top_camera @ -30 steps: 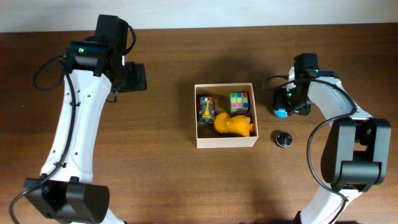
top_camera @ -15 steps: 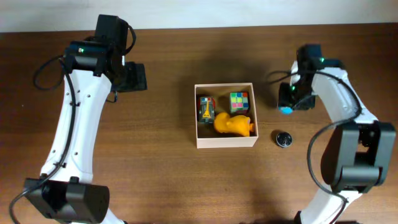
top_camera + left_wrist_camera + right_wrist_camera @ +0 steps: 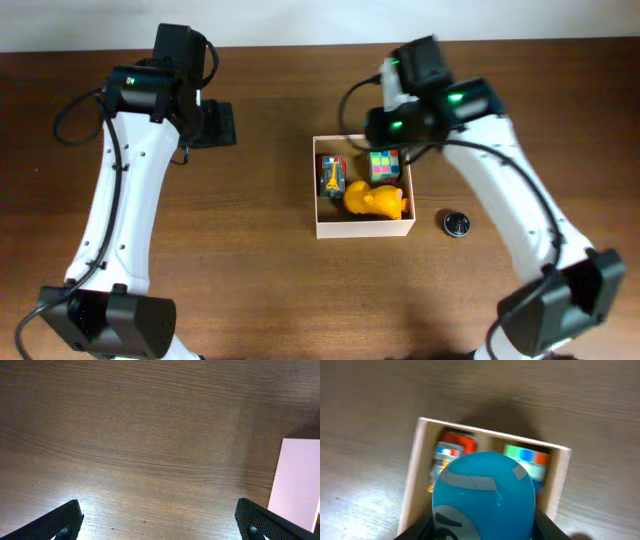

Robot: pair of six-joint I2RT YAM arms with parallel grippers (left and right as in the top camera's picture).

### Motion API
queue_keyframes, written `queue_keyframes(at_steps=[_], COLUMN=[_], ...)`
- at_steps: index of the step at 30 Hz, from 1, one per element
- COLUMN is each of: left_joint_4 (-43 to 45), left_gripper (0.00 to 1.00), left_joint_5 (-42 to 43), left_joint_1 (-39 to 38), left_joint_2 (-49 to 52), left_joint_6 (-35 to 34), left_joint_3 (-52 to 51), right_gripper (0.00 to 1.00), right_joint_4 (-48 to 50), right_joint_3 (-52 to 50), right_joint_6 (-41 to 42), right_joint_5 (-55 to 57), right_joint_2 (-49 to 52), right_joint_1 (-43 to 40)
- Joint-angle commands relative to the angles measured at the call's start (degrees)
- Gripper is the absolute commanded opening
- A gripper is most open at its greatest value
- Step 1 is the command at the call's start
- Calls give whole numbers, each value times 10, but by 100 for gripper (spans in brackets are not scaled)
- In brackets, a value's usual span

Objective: Pack container
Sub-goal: 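Carry the blue ball into the box and release it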

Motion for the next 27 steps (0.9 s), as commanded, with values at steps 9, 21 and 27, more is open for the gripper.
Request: queue_keyframes(at_steps=[9,21,27], left_joint_4=[0,0,0], left_gripper=[99,99,99], left_joint_5=[-4,-4,-4], left_joint_1=[1,1,1], left_joint_2=[-13,-13,-13], left_joint_6=[9,9,9], left_joint_3=[10,10,9], right_gripper=[64,72,74], right_joint_4=[7,-77,-134], right_joint_3=[-23,12,19], right_joint_6=[45,46,45], right_joint_5=[48,109,115], right_joint_2=[76,-11,-141], right_joint_1=[46,-1,-100])
